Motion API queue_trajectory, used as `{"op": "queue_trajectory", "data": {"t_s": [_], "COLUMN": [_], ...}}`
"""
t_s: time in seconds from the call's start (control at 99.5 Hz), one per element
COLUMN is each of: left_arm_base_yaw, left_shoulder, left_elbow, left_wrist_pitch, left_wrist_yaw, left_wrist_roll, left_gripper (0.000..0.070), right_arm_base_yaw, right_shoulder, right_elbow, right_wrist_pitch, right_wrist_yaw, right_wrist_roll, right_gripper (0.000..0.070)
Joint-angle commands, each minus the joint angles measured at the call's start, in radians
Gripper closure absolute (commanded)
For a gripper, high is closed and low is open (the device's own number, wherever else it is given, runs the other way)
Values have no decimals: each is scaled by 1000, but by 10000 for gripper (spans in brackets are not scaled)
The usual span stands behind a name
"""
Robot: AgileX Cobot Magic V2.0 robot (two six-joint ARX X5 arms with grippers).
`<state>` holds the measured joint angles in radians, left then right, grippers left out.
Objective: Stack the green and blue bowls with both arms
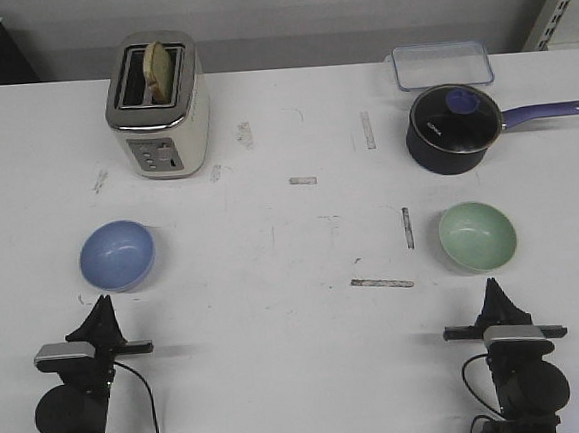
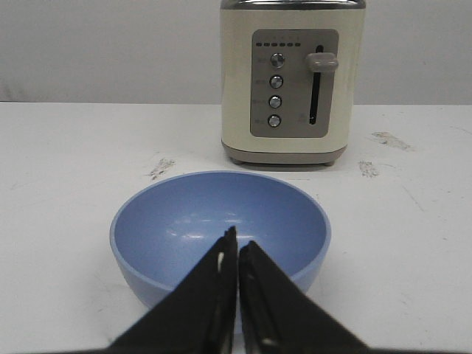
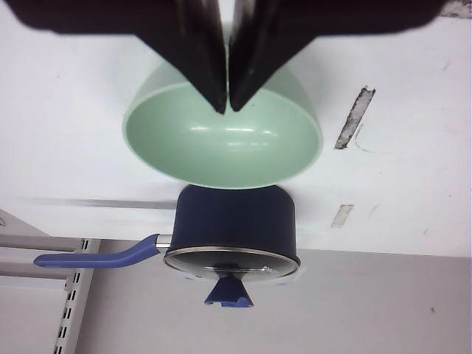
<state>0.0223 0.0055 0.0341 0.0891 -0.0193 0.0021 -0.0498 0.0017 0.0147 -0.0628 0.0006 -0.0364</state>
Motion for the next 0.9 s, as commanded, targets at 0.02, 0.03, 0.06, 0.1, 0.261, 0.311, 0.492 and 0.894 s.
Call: {"op": "queue_trajectory", "data": {"t_s": [0.02, 0.03, 0.06, 0.1, 0.261, 0.311, 0.492, 0.894], "left_arm_base_yaw": [1, 1, 1, 1, 1, 1, 1, 1], "left_shoulder": [-2, -2, -2, -2, -2, -2, -2, -2], "left_elbow": [-21, -21, -21, -21, -21, -21, -21, -21], "left_wrist_pitch": [10, 10, 10, 10, 10, 11, 10, 10], "left_wrist_yaw": [5, 5, 5, 5, 5, 5, 5, 5], "left_wrist_roll": [5, 5, 5, 5, 5, 5, 5, 5], "left_gripper": [699, 699, 699, 699, 698, 699, 699, 698], "right_arm_base_yaw": [0, 0, 0, 0, 0, 0, 0, 0], "right_shoulder": [-1, -1, -1, -1, -1, -1, -1, -1], "right_elbow": [-2, -2, -2, -2, -2, -2, -2, -2], "right_wrist_pitch": [11, 11, 11, 11, 11, 11, 11, 22], "right_wrist_yaw": [0, 0, 0, 0, 0, 0, 0, 0], "right_wrist_roll": [13, 13, 13, 13, 13, 13, 13, 14], "right_gripper": [699, 699, 699, 699, 699, 699, 699, 699]}}
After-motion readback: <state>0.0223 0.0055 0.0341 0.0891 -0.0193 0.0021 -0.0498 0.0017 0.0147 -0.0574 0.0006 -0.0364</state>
